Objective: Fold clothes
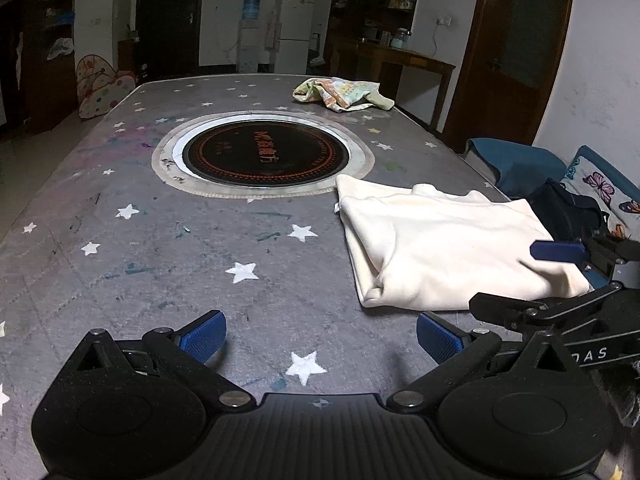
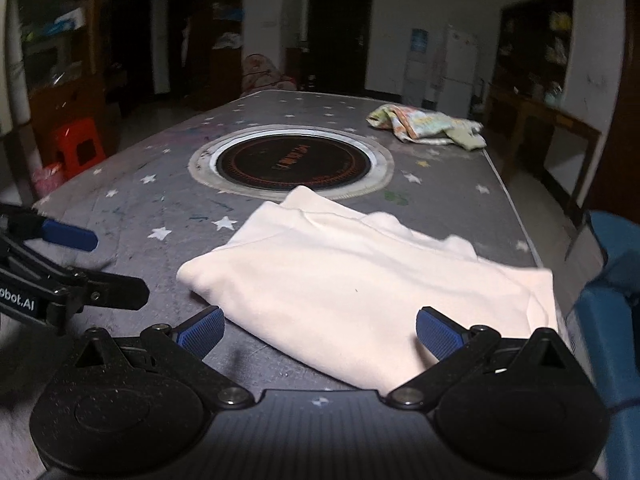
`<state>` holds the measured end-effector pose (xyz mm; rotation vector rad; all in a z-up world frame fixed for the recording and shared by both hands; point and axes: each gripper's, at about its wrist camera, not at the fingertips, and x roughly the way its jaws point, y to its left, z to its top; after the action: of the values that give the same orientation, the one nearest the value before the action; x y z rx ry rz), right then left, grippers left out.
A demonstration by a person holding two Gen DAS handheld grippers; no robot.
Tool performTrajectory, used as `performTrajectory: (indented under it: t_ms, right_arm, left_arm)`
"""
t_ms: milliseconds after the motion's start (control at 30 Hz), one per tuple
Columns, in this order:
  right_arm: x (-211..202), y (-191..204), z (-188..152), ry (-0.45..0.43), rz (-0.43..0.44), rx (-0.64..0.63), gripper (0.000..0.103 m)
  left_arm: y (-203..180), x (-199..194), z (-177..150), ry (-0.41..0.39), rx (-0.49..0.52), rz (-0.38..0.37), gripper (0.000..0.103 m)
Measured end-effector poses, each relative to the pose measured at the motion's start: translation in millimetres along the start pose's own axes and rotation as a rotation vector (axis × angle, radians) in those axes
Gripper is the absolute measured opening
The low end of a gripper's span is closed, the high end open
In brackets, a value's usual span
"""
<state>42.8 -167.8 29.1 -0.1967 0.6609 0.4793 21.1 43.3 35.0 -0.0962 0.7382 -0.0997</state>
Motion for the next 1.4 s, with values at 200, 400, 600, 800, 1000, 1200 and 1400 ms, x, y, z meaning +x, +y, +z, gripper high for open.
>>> performTrajectory:
  t_ms: [200, 400, 600, 800, 1000, 1200, 1400]
  right_arm:
    - [-6, -6, -13, 0.0, -0.009, 0.067, 0.103]
    - [-19, -9, -25, -0.006, -0.023, 0.094, 0.103]
    - [-28, -14, -35, 0.0, -0.037, 0.131, 0.103]
    - [-29, -18, -43, 0.01, -0.057, 0.177, 0.103]
    - [-30, -20, -47, 0.011, -0.074, 0.197, 0.103]
    - [-29, -20, -49, 0.012, -0.09, 0.202, 0.103]
    - [-31, -21, -49, 0.01, -0.097, 0.209, 0.103]
  left_arm:
    - [-6, 1, -5, 0.002, 0.005, 0.002, 0.103]
    - [-13, 3, -11, 0.011, 0.015, -0.003, 0.103]
    - [-17, 2, -14, 0.008, 0.022, -0.004, 0.103]
    - [-20, 1, -16, 0.007, 0.022, -0.003, 0.103]
    - [-23, 1, -18, 0.007, 0.025, -0.002, 0.103]
    - [-27, 2, -20, 0.013, 0.03, -0.01, 0.103]
    - [-33, 3, -20, 0.014, 0.036, -0.022, 0.103]
